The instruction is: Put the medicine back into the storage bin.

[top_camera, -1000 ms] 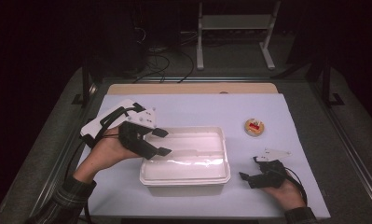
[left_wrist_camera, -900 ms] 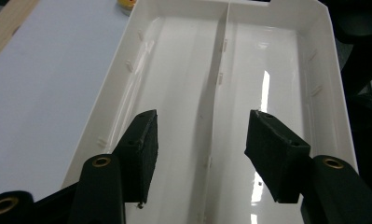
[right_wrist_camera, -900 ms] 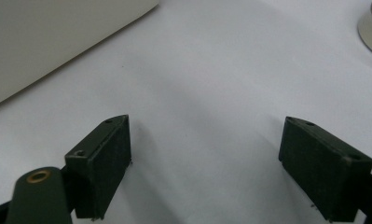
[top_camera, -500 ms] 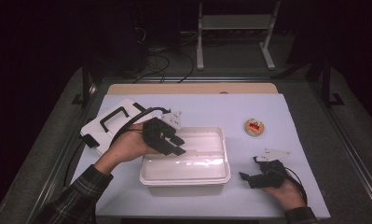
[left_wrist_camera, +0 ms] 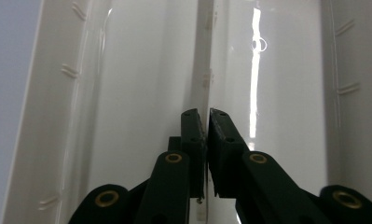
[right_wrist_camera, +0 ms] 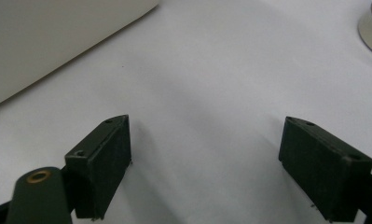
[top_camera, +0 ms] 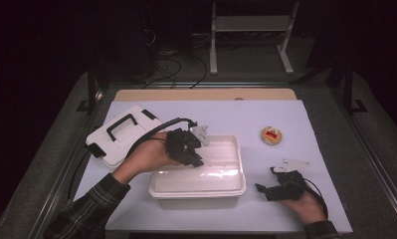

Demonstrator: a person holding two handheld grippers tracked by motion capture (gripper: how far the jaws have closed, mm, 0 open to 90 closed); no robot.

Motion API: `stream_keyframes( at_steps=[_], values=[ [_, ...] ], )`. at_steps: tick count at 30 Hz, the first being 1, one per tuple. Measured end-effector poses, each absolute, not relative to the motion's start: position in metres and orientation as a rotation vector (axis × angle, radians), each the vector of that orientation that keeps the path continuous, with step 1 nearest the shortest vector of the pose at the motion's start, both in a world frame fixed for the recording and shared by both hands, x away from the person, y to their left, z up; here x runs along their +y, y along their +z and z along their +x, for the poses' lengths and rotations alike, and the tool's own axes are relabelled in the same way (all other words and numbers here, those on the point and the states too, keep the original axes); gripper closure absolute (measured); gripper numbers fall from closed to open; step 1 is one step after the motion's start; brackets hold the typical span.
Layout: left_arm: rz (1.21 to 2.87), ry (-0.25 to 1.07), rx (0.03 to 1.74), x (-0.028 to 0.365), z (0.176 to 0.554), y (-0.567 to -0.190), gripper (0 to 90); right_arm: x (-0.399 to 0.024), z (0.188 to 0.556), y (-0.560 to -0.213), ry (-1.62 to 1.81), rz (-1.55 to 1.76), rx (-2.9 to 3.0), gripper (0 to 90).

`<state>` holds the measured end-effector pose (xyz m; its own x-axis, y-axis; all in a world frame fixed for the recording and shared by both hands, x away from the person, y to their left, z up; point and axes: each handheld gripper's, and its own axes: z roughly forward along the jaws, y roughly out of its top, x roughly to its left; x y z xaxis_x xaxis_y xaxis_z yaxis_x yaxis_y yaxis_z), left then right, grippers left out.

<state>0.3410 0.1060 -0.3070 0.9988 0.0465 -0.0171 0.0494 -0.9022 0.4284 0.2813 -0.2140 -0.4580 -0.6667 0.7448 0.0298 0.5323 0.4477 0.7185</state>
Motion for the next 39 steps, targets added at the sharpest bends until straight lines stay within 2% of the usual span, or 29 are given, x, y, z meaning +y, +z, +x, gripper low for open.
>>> stream_keyframes(
  at_steps=[16,23,39],
  values=[
    [2.696,-0.023,0.061,0.105,0.342,-0.301,88.8,-0.214,0.281,-0.458,1.043,1.097,2.41,16.0],
    [2.658,0.0,0.079,0.11,0.34,-0.285,88.8,-0.214,0.281,-0.458,1.049,1.101,2.409,16.0],
    [2.613,0.048,0.192,0.164,0.334,-0.253,88.8,-0.214,0.281,-0.458,1.047,1.098,2.409,16.0]
  ],
)
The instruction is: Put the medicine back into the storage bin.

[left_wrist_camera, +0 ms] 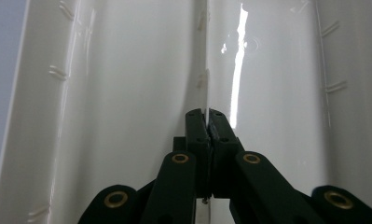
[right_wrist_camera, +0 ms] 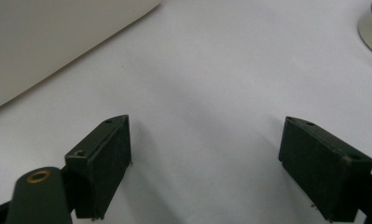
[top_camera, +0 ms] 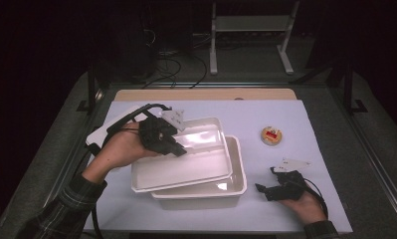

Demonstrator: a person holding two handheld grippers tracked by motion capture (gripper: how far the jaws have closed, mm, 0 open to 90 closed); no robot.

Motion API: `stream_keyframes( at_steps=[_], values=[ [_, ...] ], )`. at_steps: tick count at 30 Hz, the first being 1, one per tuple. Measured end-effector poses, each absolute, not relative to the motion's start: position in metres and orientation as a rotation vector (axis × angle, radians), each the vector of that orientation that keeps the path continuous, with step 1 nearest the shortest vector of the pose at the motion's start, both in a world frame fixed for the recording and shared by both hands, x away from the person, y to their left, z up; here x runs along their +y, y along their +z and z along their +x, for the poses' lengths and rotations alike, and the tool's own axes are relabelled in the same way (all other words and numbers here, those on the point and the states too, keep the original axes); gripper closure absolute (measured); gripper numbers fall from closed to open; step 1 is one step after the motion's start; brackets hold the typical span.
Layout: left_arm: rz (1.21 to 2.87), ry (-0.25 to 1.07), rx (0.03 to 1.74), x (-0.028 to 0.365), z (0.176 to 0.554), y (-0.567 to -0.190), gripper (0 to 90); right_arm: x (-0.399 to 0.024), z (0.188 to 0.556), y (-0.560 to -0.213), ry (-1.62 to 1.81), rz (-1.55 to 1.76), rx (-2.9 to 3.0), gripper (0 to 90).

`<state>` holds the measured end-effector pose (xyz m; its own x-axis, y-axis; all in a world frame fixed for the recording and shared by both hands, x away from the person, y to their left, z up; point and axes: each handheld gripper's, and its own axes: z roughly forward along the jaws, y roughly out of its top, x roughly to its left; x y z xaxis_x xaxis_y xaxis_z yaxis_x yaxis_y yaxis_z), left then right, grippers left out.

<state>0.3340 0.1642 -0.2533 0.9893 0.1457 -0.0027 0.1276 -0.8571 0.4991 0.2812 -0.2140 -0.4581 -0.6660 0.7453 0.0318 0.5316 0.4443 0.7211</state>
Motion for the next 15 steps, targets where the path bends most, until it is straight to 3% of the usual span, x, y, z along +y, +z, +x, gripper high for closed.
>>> stream_keyframes(
  at_steps=[15],
  values=[
    [2.566,0.112,0.426,0.257,0.325,-0.248,88.8,-0.214,0.281,-0.458,1.046,1.094,2.41,16.0]
  ],
)
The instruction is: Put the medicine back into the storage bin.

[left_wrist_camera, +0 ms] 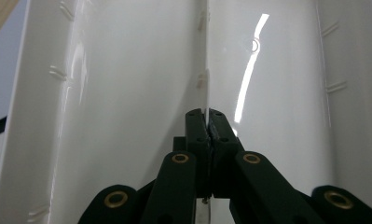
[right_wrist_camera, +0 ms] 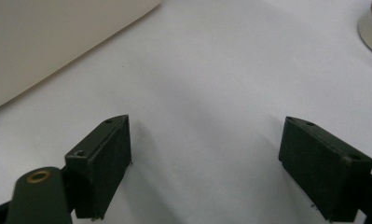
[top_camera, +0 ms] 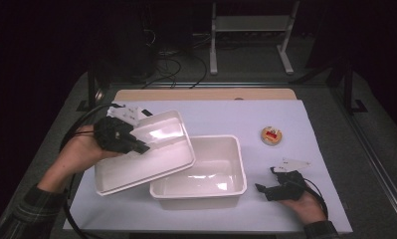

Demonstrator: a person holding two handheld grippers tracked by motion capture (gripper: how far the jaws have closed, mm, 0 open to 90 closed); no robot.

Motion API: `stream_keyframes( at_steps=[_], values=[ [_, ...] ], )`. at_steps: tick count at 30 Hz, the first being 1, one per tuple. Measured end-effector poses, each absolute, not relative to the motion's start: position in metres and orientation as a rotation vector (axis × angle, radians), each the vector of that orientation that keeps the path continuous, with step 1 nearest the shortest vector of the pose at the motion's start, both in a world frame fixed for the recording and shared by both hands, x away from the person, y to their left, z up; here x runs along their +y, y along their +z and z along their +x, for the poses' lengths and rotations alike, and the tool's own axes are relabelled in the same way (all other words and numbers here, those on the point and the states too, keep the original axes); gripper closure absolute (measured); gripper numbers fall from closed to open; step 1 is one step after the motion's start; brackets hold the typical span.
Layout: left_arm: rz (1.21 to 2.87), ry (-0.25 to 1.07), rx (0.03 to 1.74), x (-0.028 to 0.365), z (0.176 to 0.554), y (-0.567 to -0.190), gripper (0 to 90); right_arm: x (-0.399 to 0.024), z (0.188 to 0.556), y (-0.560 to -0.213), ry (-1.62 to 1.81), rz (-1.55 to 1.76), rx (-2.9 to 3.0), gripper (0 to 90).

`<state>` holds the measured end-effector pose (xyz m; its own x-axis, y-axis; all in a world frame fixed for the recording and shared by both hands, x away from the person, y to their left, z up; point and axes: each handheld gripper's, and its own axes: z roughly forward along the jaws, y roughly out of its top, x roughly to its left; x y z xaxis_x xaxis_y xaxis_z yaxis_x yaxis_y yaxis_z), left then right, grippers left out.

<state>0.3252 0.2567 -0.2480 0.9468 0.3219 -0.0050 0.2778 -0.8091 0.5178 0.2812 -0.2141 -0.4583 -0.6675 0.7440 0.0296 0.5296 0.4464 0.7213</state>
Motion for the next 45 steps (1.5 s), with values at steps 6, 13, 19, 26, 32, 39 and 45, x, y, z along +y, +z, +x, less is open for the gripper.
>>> stream_keyframes(
  at_steps=[6,13,19,26,32,39,45],
  values=[
    [2.542,0.137,0.527,0.29,0.318,-0.253,88.8,-0.214,0.281,-0.458,1.045,1.092,2.41,16.0],
    [2.529,0.169,0.653,0.333,0.306,-0.261,88.8,-0.214,0.281,-0.458,1.044,1.092,2.41,16.0],
    [2.535,0.167,0.719,0.353,0.298,-0.277,88.8,-0.214,0.281,-0.458,1.044,1.092,2.41,16.1],
    [2.532,0.17,0.775,0.369,0.29,-0.301,88.9,-0.214,0.281,-0.458,1.044,1.092,2.41,16.1],
    [2.549,0.154,0.777,0.369,0.288,-0.322,88.9,-0.214,0.281,-0.458,1.043,1.092,2.41,16.1],
    [2.578,0.108,0.758,0.36,0.285,-0.349,88.9,-0.214,0.281,-0.458,1.044,1.092,2.41,16.0],
    [2.596,0.074,0.749,0.355,0.281,-0.368,88.8,-0.214,0.281,-0.458,1.044,1.092,2.41,16.1]
  ],
)
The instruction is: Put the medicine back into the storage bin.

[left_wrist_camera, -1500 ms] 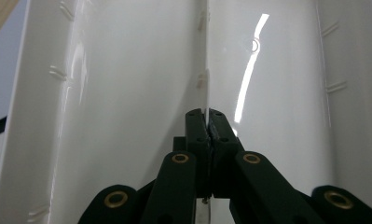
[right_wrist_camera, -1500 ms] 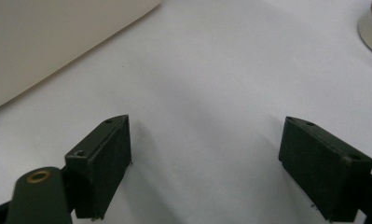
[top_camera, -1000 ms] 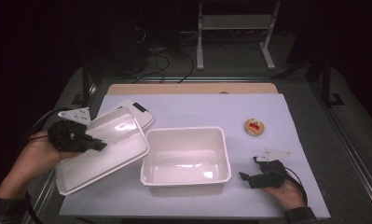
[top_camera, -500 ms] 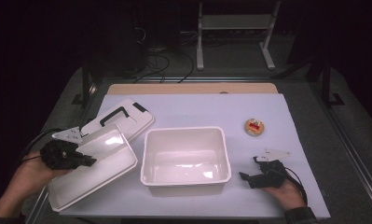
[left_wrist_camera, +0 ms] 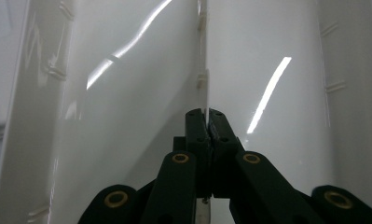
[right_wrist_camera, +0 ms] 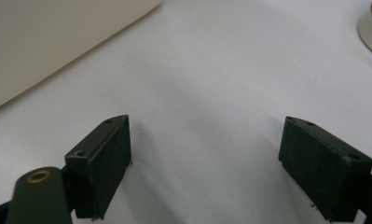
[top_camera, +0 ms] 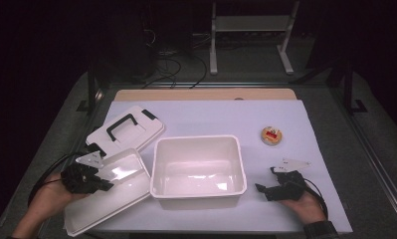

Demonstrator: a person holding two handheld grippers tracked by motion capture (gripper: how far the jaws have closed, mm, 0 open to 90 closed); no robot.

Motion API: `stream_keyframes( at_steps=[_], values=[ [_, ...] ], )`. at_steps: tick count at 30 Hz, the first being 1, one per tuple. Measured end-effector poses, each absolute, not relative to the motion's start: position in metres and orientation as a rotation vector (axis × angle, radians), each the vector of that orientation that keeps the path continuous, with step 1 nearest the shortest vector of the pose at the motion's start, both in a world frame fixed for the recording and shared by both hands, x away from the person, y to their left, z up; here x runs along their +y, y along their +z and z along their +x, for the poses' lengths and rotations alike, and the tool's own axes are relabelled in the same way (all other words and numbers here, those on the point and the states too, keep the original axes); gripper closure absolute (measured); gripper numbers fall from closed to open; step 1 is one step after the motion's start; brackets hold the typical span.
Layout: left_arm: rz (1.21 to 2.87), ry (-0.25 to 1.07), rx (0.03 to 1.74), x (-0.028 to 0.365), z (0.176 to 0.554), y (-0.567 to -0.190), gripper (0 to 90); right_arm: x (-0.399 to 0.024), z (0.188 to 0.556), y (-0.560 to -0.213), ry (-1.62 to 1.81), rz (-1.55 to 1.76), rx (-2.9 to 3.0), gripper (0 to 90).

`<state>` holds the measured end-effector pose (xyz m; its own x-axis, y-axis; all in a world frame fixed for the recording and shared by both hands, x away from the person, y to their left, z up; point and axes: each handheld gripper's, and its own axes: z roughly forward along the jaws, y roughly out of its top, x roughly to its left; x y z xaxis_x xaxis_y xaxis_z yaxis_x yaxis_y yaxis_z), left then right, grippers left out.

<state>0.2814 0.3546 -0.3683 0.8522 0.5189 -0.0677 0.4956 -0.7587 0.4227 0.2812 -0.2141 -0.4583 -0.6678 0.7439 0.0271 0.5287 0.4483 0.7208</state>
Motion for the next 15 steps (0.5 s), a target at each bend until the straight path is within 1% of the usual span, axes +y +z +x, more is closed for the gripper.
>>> stream_keyframes(
  at_steps=[9,15],
  values=[
    [2.61,0.052,0.749,0.35,0.279,-0.392,88.8,-0.214,0.281,-0.458,1.044,1.092,2.409,16.0],
    [2.63,0.042,0.746,0.346,0.279,-0.401,88.7,-0.214,0.281,-0.458,1.044,1.092,2.41,16.1]
  ],
)
